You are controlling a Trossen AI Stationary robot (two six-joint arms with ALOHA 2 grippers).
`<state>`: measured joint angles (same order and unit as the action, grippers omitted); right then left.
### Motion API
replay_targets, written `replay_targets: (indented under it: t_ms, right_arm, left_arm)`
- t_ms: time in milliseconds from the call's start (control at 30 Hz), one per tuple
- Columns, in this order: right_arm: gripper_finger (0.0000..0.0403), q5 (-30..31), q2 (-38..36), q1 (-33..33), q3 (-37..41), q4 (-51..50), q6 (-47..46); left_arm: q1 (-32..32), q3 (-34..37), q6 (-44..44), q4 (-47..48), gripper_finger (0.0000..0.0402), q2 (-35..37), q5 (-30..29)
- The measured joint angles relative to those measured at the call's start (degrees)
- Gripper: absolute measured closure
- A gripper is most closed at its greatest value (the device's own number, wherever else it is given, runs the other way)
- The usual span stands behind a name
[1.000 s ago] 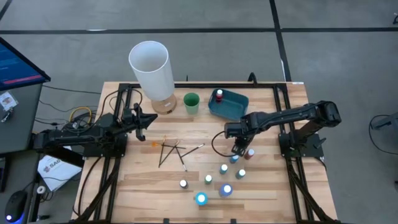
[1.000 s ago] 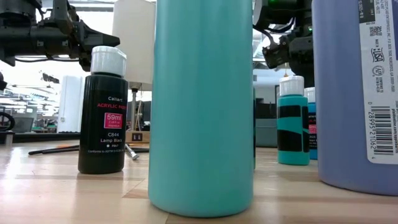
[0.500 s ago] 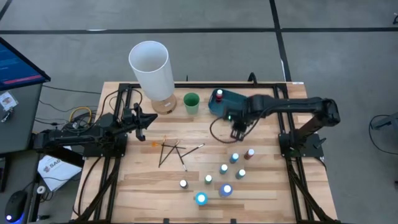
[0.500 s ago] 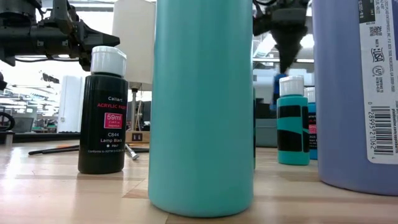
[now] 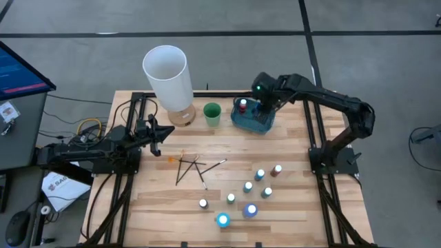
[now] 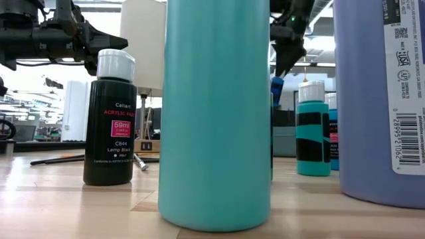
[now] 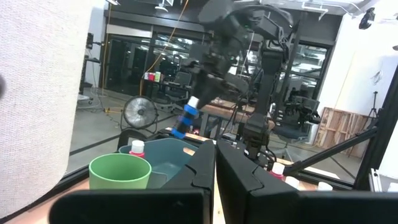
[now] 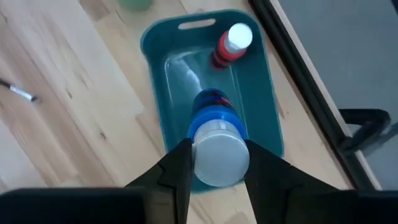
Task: Pick & Place Paint Supplies
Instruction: Put the top small blue paint bottle into the blue bin
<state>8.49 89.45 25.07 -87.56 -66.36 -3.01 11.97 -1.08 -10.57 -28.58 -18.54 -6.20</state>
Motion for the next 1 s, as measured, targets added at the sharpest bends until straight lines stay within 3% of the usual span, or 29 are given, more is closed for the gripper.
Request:
replay_targets:
  t_ms: [167,333,700,1000]
  right_arm:
    - [0.0288,-4.0,1.4,4.3,1.0,3.1,2.1]
    - [0.0288,-4.2,4.9,6.9,0.9,4.0,3.8]
    - [0.0288,-4.4,13.9,8.6,0.9,5.7,6.8]
    - [0.0288,-7.2,14.9,9.3,0.8,9.6,7.7]
  left_arm:
    - [0.0,0.0,0.0,-0.1,0.0399,0.0,0.0]
    - [0.0,0.0,0.0,-0.4,0.0399,-0.2,-0.1]
    - [0.0,0.0,0.0,-0.8,0.0399,-0.4,-0.2]
    - [0.0,0.0,0.0,-1.1,0.0399,-0.4,-0.2]
